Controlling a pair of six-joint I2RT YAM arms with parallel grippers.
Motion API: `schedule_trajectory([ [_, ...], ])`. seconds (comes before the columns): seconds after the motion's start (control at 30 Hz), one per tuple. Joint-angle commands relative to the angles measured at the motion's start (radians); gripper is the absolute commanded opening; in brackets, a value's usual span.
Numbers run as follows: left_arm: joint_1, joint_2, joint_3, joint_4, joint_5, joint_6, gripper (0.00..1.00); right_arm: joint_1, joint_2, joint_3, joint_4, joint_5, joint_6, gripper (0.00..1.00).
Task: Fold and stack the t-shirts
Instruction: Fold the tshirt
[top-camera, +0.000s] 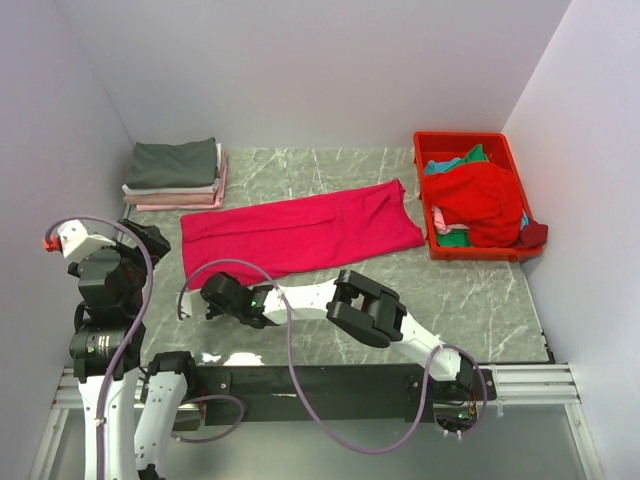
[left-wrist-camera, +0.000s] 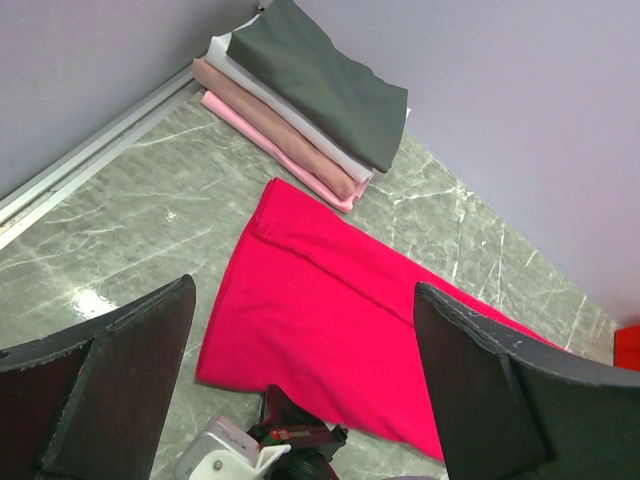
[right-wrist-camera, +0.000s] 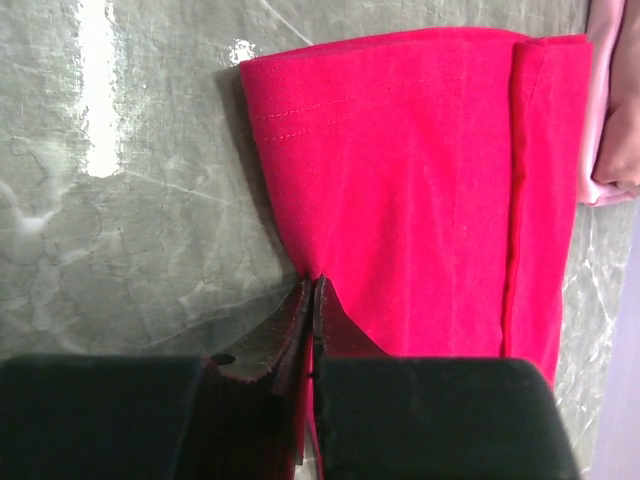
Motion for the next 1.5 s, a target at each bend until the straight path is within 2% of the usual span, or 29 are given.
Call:
schedule_trajectory([
  [0.0,-0.002,0.006,0.028,0.015,0.02,0.025,0.95,-0.008,-0.007,0.019,-0.018,-0.026,0.028,0.01],
  [0.27,-0.007,0.037,0.063,0.035,0.063,0.066,0.95,-0.009,-0.103,-0.049,-0.073,-0.138,0.032,0.0],
  [0.67,-0.005,0.149,0.06,0.125,0.304,0.177,0.95,0.118,-0.317,-0.309,-0.09,-0.221,0.037,0.0],
  [0.93,-0.007,0.203,0.092,0.191,0.396,0.189,0.95,0.225,-0.336,-0.294,-0.152,-0.262,0.089,0.0],
  [1.07,-0.007,0.285,0.105,0.207,0.479,0.191,0.93,0.25,-0.357,-0.285,-0.181,-0.256,0.132,0.0],
  [1.1,-0.005,0.298,0.102,0.217,0.505,0.192,0.93,0.238,-0.376,-0.276,-0.214,-0.253,0.146,0.07],
  [1.17,-0.005,0.337,0.085,0.251,0.578,0.189,0.95,0.21,-0.411,-0.27,-0.26,-0.273,0.149,0.38],
  [1.2,-0.005,0.353,0.082,0.265,0.603,0.189,0.96,0.171,-0.46,-0.273,-0.28,-0.287,0.151,0.61],
  [1.23,-0.005,0.37,0.08,0.277,0.653,0.192,0.96,0.147,-0.484,-0.288,-0.297,-0.299,0.148,0.67],
  [1.3,-0.007,0.428,0.086,0.321,0.704,0.192,0.94,0.095,-0.578,-0.312,-0.357,-0.349,0.108,0.73],
  [1.47,-0.011,0.604,0.129,0.435,0.838,0.175,0.91,-0.11,-0.786,-0.479,-0.507,-0.503,-0.012,0.75],
])
